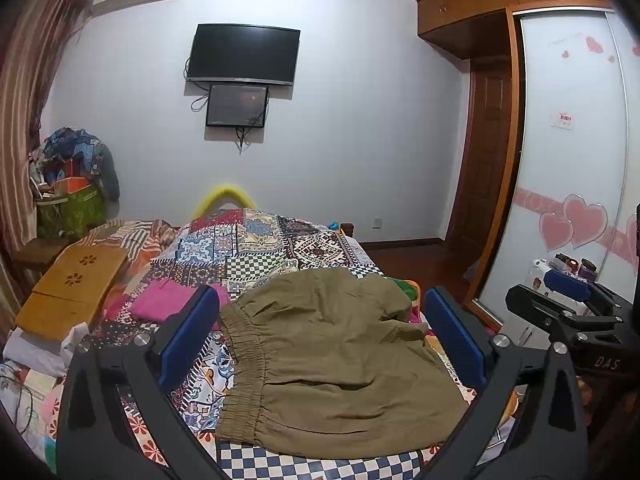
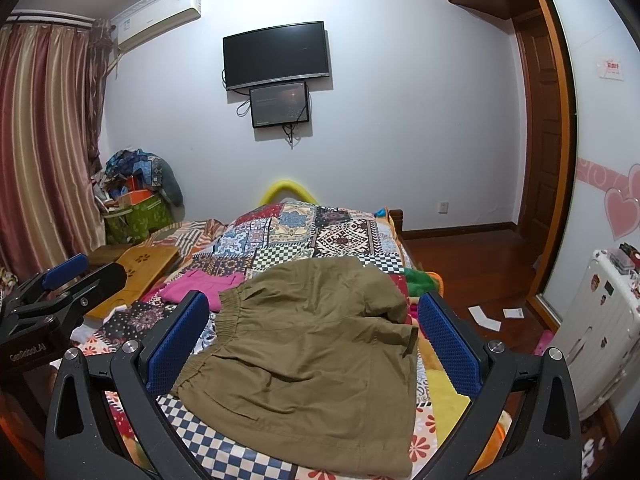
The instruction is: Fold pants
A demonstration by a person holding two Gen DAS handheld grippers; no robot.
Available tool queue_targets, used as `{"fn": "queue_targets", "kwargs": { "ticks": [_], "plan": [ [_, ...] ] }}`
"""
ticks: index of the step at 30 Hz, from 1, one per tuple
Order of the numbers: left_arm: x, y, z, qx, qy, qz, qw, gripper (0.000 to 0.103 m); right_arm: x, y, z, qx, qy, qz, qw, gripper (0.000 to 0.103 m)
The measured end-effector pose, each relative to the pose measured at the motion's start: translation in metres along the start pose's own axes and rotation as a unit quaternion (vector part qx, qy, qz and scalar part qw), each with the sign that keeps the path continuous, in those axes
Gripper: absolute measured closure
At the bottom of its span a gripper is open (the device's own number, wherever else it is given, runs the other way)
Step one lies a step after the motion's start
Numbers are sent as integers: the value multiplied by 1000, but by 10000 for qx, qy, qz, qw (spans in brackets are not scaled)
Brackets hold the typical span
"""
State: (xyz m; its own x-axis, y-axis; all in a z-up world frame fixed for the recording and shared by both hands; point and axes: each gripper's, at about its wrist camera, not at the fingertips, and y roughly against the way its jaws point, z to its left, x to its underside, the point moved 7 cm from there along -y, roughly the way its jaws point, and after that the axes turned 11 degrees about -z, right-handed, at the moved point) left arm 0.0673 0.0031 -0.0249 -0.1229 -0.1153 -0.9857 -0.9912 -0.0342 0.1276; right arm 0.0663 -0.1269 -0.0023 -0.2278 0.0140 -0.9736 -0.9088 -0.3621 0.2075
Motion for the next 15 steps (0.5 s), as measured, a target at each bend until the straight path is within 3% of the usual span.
{"fn": "queue_targets", "kwargs": {
  "ticks": [15],
  "plan": [
    [1, 0, 2, -2, 25, 2, 10000, 0, -1, 1, 2, 3, 8, -4, 10000, 0]
  ]
}}
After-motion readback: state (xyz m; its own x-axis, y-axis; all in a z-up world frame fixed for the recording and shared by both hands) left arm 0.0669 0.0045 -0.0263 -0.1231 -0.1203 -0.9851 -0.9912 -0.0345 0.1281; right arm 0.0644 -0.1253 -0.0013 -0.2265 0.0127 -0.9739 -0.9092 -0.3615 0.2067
